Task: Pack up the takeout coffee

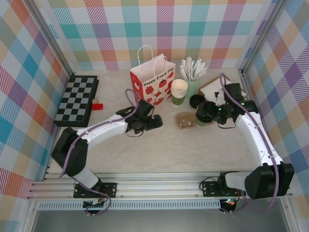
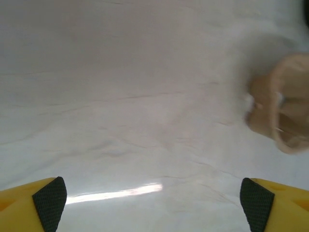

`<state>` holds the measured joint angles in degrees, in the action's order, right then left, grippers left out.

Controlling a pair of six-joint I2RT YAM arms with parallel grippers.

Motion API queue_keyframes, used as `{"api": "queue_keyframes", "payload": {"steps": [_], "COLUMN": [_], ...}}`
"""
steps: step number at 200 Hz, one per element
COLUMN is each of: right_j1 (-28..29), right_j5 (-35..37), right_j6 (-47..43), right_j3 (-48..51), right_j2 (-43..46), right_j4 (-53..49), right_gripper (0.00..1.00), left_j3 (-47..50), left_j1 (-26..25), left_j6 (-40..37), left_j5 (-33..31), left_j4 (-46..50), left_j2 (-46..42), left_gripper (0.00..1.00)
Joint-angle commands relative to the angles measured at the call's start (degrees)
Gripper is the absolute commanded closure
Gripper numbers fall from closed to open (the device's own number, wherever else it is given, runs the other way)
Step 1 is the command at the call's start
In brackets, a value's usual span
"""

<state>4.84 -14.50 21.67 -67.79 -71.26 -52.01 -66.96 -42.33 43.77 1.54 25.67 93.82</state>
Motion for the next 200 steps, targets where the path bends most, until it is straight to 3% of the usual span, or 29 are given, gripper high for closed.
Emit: {"api": "queue_keyframes", "payload": {"steps": [1,26,45,78,99,125,153,187,200], "right_j1": [-7.3,-11.7,-12.6,-13.4,-13.7,-13.8,-13.7,-13.7,-13.6], "right_j5": [-3.4,-2.7,-2.1,-2.2,-2.3,-2.3,-1.7,-3.2,-3.3], "right_j6": [-4.5,-5.7,-6.6,-7.2,-7.3,-7.5,-7.1,-6.2,-5.8], "right_j3": [1.9,1.3,0.5,0.3,0.0,-1.2,-2.5,-3.6,-3.9], "right_j2": [1.1,1.3,1.3,1.5,1.2,0.1,-1.8,-6.0,-8.2], "right_j4": [-2.9,-2.3,-2.5,-2.4,-2.4,-2.8,-2.3,-0.3,1.1], "right_gripper": [0.31,0.31,0.3,0.3,0.3,0.3,0.3,0.3,0.3], "left_j3": [-10.0,-21.7,-30.8,-41.5,-44.1,-43.7,-38.8,-28.7,-25.2], "left_j1": [-5.4,-8.1,-8.2,-8.3,-8.3,-8.2,-7.7,-7.2,-7.0], "left_j6": [-2.9,-2.4,-1.0,-0.2,-0.2,-1.0,-3.1,-4.7,-5.1], "left_j5": [2.6,0.8,-0.9,-4.7,-5.3,-7.0,-8.8,-10.1,-9.9], "left_j4": [0.9,6.0,12.1,20.2,22.2,23.7,23.9,23.8,23.8], "left_j2": [8.4,18.7,26.2,34.4,37.1,36.5,32.9,26.4,23.9], "left_gripper": [0.12,0.22,0.34,0.41,0.58,0.81,0.98,1.0,0.96]}}
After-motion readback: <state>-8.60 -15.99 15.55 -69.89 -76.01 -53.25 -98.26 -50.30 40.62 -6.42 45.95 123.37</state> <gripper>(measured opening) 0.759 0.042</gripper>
